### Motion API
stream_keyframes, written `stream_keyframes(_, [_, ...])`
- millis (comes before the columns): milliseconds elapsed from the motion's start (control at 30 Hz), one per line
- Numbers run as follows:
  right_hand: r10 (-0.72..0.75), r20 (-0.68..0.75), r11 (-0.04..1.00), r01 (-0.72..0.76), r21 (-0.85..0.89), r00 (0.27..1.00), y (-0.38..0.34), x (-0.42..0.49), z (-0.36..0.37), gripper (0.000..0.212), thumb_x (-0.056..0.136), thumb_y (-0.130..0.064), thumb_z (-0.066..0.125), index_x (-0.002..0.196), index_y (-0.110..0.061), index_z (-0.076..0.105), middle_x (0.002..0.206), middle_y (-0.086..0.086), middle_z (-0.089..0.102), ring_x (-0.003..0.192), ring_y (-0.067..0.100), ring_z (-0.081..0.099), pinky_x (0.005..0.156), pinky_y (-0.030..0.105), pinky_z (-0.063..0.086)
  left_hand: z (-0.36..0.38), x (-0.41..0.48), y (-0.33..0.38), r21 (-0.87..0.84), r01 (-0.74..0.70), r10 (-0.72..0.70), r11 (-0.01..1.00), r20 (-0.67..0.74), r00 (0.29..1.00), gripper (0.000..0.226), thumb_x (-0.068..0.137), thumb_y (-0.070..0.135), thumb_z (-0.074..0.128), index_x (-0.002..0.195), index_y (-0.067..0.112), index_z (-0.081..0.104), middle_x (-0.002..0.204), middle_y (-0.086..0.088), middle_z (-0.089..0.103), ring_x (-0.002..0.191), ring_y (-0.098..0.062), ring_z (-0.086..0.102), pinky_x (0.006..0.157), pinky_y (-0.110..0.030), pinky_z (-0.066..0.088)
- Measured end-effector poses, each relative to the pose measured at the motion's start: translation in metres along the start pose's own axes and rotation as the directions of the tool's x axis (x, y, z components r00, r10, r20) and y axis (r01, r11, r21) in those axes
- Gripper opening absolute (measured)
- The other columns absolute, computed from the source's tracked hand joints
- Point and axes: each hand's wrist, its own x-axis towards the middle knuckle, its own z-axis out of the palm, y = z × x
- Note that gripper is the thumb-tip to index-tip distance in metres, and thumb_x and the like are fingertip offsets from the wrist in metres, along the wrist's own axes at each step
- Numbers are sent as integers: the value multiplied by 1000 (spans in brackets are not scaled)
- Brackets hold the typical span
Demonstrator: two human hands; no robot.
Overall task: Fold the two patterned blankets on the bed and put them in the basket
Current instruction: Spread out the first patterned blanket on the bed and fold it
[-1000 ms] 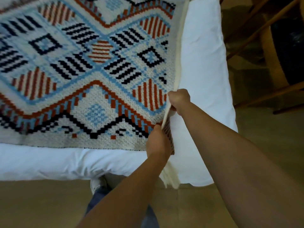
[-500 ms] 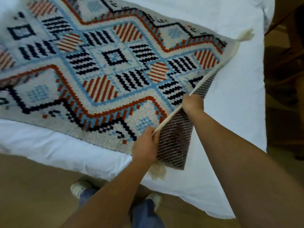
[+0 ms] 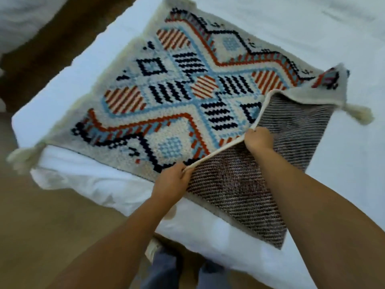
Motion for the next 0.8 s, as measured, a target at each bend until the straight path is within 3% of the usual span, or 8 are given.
stream_keyframes(100, [-38, 33, 998, 40, -51, 999, -49, -3, 36, 26, 98, -32, 38, 92, -10, 49, 64, 2, 39, 52, 17, 39, 43, 28, 24, -46, 20, -39, 77, 4, -4, 997, -3, 1000, 33, 98, 34, 38, 68, 20, 39, 61, 1, 44, 58, -18, 44, 53, -31, 32])
stream_keyframes(200, [-60, 22, 998, 60, -3, 998, -98, -3, 65, 30, 97, -33, 40, 98, -7, 56, 69, 3, 46, 56, 20, 44, 51, 29, 33, -82, 36, -67, 118, -1, 1, 993, -1, 1000, 32, 98, 35, 36, 70, 21, 37, 62, 2, 43, 60, -21, 47, 54, -33, 34])
stream_keyframes(400, [-93, 62, 994, 89, 61, 994, -185, -9, 125, 39, 96, -31, 44, 60, -16, 41, 55, 2, 36, 44, 16, 33, 41, 27, 23, -143, 57, -142, 154, 68, -68, 986, -7, 998, 26, 98, 37, 34, 85, 17, 46, 72, -2, 53, 62, -21, 51, 54, -33, 39])
stream_keyframes(467, [-109, 70, 990, 103, 92, 992, -210, -20, 148, 41, 96, -32, 45, 58, -19, 36, 55, 1, 35, 44, 16, 32, 41, 28, 22, -163, 62, -168, 164, 85, -89, 983, 19, 996, 26, 97, 38, 34, 85, 19, 45, 71, -1, 53, 62, -20, 51, 54, -32, 40])
stream_keyframes(667, [-134, 127, 988, 122, 95, 983, -276, -54, 208, 35, 96, -32, 42, 65, -15, 43, 62, 1, 41, 60, 23, 45, 58, 33, 34, -214, 74, -237, 235, 117, -134, 965, 57, 989, 23, 97, 39, 34, 84, 22, 41, 83, -8, 63, 67, -25, 55, 56, -32, 42])
stream_keyframes(800, [-153, 94, 988, 151, 21, 984, -308, -72, 234, 29, 97, -31, 40, 96, -7, 57, 81, 4, 53, 76, 24, 48, 66, 32, 35, -228, 79, -268, 236, 80, -101, 968, 75, 992, 27, 98, 40, 29, 99, 20, 47, 87, -8, 64, 75, -28, 61, 63, -35, 46])
